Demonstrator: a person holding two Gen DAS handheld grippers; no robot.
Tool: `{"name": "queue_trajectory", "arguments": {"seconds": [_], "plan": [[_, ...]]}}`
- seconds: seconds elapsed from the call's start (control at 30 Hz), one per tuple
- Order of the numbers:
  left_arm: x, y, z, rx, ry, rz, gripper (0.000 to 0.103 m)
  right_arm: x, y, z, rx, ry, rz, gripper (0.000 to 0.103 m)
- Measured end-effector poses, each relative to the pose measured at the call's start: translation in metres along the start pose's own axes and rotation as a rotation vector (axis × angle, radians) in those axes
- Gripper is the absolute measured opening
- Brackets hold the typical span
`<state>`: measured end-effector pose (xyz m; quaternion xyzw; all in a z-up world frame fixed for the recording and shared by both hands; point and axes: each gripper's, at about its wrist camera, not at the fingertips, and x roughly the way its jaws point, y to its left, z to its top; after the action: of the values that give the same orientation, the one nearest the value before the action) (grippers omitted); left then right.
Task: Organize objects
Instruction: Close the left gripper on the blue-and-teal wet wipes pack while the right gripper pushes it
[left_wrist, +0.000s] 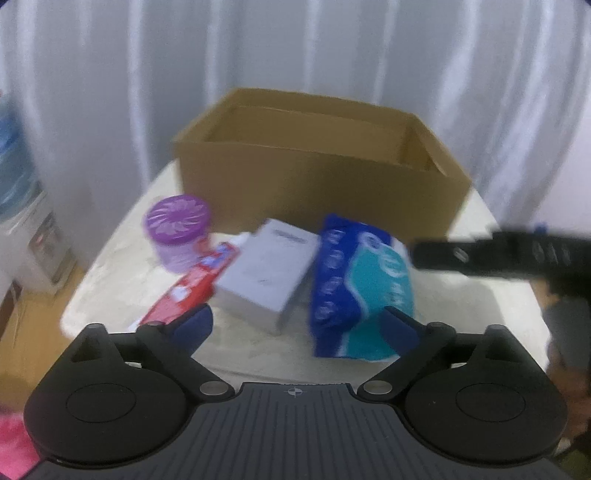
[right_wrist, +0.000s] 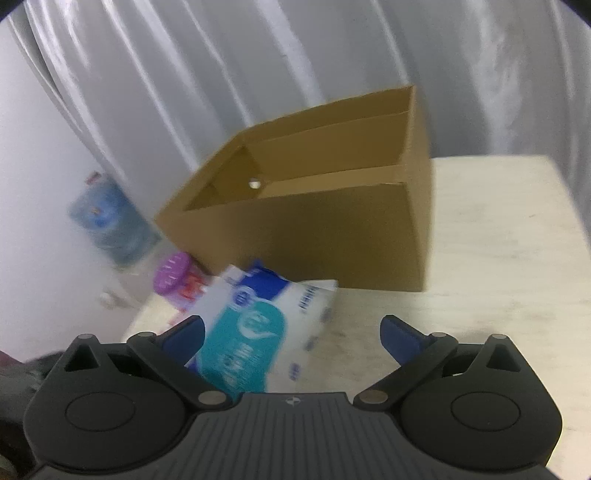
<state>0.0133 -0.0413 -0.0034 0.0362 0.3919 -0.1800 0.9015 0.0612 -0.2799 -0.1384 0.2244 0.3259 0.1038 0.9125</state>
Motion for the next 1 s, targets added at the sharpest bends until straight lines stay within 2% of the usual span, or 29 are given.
{"name": "queue_trajectory", "arguments": {"seconds": [0.07,0.13,0.17,0.33,0.47,0.67,0.77,0.83,1.0], "plan": [[0.009,-0.011,0.004,0.041,0.021,-0.028,0.089,0.008,-0.003,0.004,0.039,0.030,0.059,0.093],[0.017,-0.018,0.005,0.060,0.044,-0.067,0.082,0.018,-0.008,0.007,0.076,0.073,0.102,0.078],[0.020,-0.020,0.005,0.063,0.058,-0.082,0.081,0.023,-0.010,0.008,0.094,0.097,0.121,0.077],[0.046,-0.030,0.004,0.071,0.152,-0.127,0.083,0.038,-0.018,0.005,0.136,0.175,0.176,0.072],[0.053,-0.035,0.005,0.103,0.172,-0.115,0.085,0.046,-0.024,0.006,0.164,0.232,0.232,0.072],[0.056,-0.043,0.007,0.075,0.242,-0.242,0.086,0.047,-0.044,0.016,0.182,0.293,0.279,0.072],[0.058,-0.060,0.003,0.078,0.286,-0.349,0.085,0.039,-0.056,0.024,0.161,0.297,0.282,0.072],[0.059,-0.075,0.002,0.109,0.285,-0.396,0.085,0.033,-0.062,0.031,0.137,0.278,0.275,0.072],[0.054,-0.090,0.003,0.159,0.265,-0.417,0.085,0.003,-0.075,0.042,0.116,0.179,0.210,0.073]]}}
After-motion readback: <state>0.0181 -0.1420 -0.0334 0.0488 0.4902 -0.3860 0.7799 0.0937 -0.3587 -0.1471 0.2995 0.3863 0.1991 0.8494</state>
